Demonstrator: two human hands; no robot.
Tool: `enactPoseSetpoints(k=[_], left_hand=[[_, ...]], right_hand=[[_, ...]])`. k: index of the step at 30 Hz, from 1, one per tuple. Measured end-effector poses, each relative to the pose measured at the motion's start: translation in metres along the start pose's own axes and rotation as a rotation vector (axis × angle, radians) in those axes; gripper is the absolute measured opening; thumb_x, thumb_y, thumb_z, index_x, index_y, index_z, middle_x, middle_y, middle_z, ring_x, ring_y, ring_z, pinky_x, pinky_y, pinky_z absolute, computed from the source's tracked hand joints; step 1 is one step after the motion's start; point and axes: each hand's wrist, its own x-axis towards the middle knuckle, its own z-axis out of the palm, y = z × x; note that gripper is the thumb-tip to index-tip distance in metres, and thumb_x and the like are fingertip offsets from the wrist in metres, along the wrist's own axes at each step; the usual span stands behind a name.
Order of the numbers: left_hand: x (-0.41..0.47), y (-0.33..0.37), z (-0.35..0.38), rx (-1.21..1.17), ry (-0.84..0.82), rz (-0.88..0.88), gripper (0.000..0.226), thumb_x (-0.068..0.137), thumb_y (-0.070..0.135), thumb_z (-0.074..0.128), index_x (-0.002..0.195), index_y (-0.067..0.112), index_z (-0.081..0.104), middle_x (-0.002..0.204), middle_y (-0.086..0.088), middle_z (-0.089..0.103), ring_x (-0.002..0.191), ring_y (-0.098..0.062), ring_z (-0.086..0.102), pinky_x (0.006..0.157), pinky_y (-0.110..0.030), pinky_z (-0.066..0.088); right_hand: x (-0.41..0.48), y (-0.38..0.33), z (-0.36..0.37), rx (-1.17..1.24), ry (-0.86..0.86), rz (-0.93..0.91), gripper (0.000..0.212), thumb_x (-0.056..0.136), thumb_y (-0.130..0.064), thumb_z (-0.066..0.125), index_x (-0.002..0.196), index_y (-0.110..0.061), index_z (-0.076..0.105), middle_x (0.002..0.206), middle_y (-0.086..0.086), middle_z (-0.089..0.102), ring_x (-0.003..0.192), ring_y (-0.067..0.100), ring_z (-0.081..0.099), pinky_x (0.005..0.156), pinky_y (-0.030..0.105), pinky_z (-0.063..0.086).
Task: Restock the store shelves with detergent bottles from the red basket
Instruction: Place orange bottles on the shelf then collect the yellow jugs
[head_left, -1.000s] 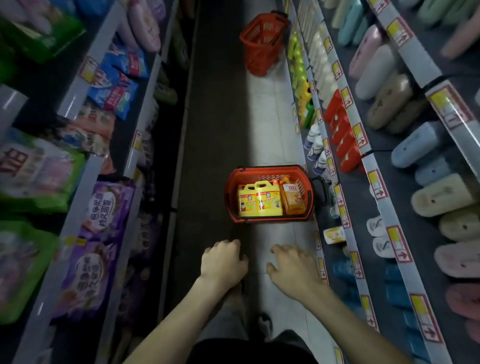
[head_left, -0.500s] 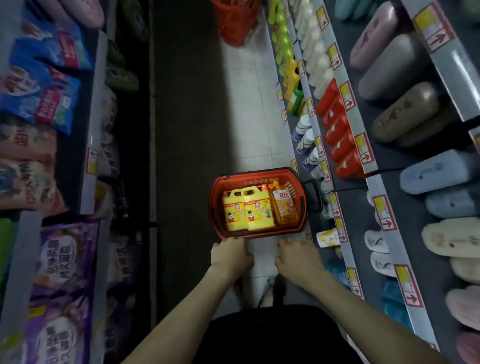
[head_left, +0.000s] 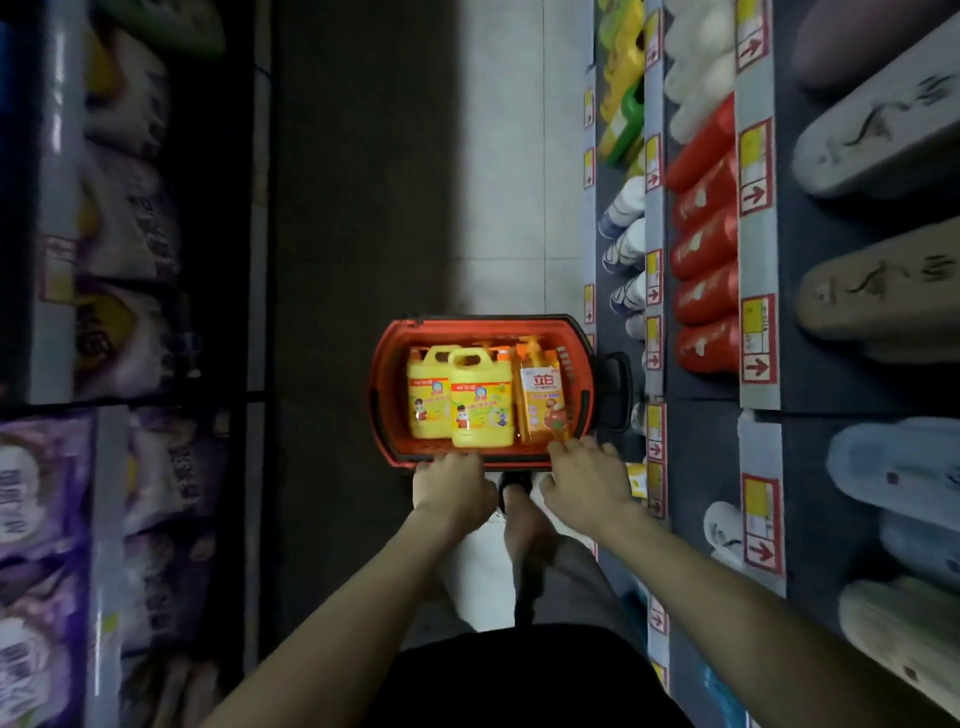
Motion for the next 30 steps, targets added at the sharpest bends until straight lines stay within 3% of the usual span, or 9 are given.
enactPoseSetpoints(k=[8,13,17,20,24,26,30], left_hand=[[0.102,0.030,0.038,0.046,-0.071,0.032,0.035,0.101,0.033,0.051,0.129,0.014,0.058,0.124,-0.011,0.067,0.120,-0.035,0.061,0.100,-0.046,0.046],[0.173,0.031,0.076,0.068,-0.120,0.043,0.040,0.102,0.032,0.051,0.138,0.015,0.053,0.128,-0.012,0.066,0.122,-0.034,0.061,0.104,-0.047,0.045],[0.218,0.034,0.106,-0.177,-0.163,-0.020,0.032,0.099,0.029,0.054,0.129,0.016,0.056,0.116,-0.010,0.068,0.109,-0.034,0.066,0.088,-0.043,0.050],[0.242,0.042,0.128,-0.369,-0.180,-0.104,0.034,0.099,0.035,0.054,0.128,0.018,0.056,0.113,-0.010,0.069,0.103,-0.036,0.068,0.085,-0.045,0.054],[0.260,0.051,0.148,-0.504,-0.153,-0.187,0.040,0.104,0.042,0.051,0.134,0.016,0.052,0.120,-0.012,0.068,0.109,-0.037,0.067,0.087,-0.044,0.051],[0.266,0.052,0.157,-0.608,-0.135,-0.221,0.041,0.104,0.042,0.051,0.134,0.015,0.053,0.121,-0.012,0.069,0.110,-0.037,0.066,0.089,-0.044,0.052],[0.281,0.051,0.170,-0.927,-0.183,-0.316,0.044,0.105,0.040,0.054,0.141,0.015,0.057,0.127,-0.009,0.067,0.114,-0.032,0.064,0.089,-0.036,0.049]], right_hand=[[0.089,0.043,0.031,0.058,-0.104,0.006,0.062,0.101,-0.036,0.048,0.158,-0.014,0.040,0.143,0.010,0.060,0.129,0.032,0.055,0.108,0.045,0.045],[0.142,0.064,0.062,0.204,-0.134,0.061,0.053,0.102,-0.033,0.052,0.152,-0.019,0.047,0.140,0.008,0.061,0.127,0.033,0.057,0.105,0.045,0.050],[0.183,0.075,0.086,0.398,-0.139,0.186,0.047,0.103,-0.037,0.052,0.148,-0.023,0.046,0.133,0.010,0.066,0.115,0.035,0.066,0.093,0.045,0.057],[0.212,0.079,0.103,0.577,-0.142,0.283,0.047,0.103,-0.044,0.055,0.146,-0.025,0.048,0.135,0.007,0.067,0.117,0.034,0.067,0.098,0.045,0.057],[0.253,0.081,0.121,0.899,-0.129,0.457,0.055,0.100,-0.035,0.064,0.151,-0.022,0.049,0.140,0.007,0.067,0.123,0.031,0.066,0.103,0.038,0.054],[0.272,0.083,0.125,0.987,-0.136,0.522,0.055,0.098,-0.036,0.065,0.148,-0.020,0.050,0.134,0.008,0.069,0.119,0.029,0.068,0.091,0.031,0.050],[0.296,0.080,0.139,1.219,-0.207,0.615,0.047,0.095,-0.042,0.065,0.134,-0.016,0.059,0.112,0.007,0.076,0.089,0.024,0.073,0.066,0.031,0.049]])
